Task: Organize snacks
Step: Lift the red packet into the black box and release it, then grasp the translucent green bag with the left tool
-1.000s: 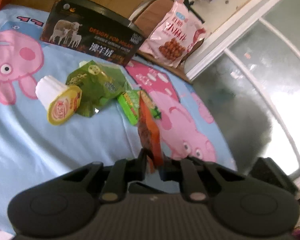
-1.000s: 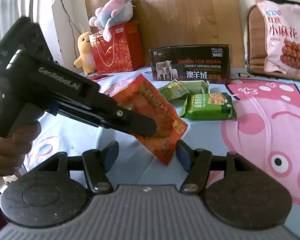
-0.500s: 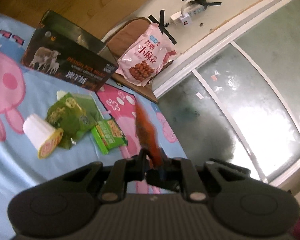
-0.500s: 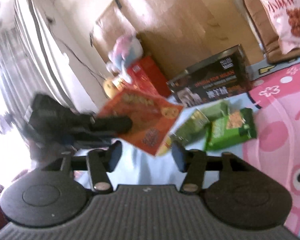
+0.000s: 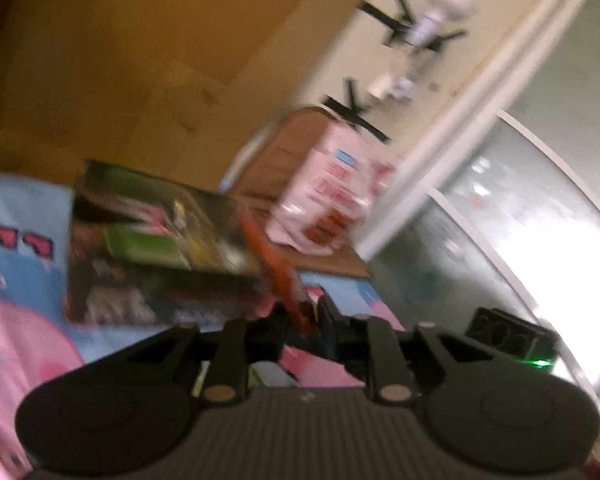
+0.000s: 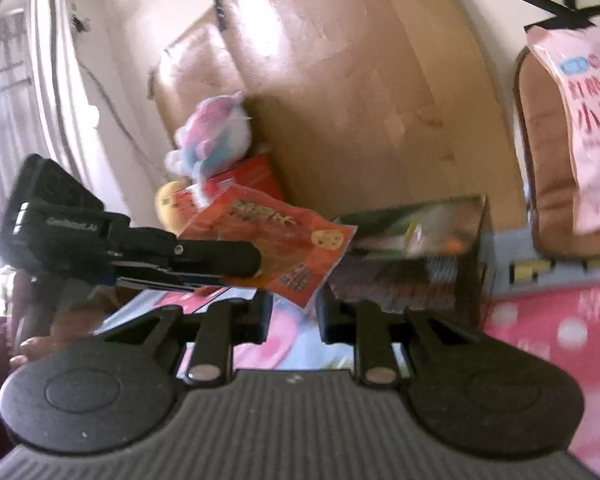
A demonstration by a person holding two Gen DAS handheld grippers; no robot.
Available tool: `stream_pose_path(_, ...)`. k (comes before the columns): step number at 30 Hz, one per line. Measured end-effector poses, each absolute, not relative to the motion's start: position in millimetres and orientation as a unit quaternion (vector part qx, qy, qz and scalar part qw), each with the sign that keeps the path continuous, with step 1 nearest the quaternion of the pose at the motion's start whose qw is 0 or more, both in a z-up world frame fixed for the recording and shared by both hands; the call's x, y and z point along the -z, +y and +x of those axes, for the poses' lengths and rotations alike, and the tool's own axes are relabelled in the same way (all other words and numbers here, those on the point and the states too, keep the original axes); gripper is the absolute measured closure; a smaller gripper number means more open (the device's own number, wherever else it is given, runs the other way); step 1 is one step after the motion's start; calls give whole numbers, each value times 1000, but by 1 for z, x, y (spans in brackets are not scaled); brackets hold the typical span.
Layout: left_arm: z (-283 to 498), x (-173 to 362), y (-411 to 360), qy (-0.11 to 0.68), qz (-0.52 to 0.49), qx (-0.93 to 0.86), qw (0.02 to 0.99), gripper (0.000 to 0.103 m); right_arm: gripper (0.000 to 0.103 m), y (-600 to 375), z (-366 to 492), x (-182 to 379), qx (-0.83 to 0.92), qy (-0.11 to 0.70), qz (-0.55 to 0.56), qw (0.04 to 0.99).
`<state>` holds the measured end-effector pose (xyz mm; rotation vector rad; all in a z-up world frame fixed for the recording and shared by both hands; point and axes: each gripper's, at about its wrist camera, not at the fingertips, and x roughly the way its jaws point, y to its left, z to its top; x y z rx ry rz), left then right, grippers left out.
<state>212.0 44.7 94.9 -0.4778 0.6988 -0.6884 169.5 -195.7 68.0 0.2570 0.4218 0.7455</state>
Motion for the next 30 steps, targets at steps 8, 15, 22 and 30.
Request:
stream_pose_path(8,262,-78,37,348,-119,149,918,46,75,-178,224,-56,-323,238,108,909)
stream_pose_path(15,196,-90,46,308,-146,190,921,45,73,-207,175,-40,-338,259,149,892)
stream_pose_path(22,123,-67,54,338,-211,237,886,45,76,-203,154,-11,-332,339,164,865)
stream_pose_path(30,71,-44,50,369,-229,259,863,46,99,-202,104,-13,-328,330,161,870)
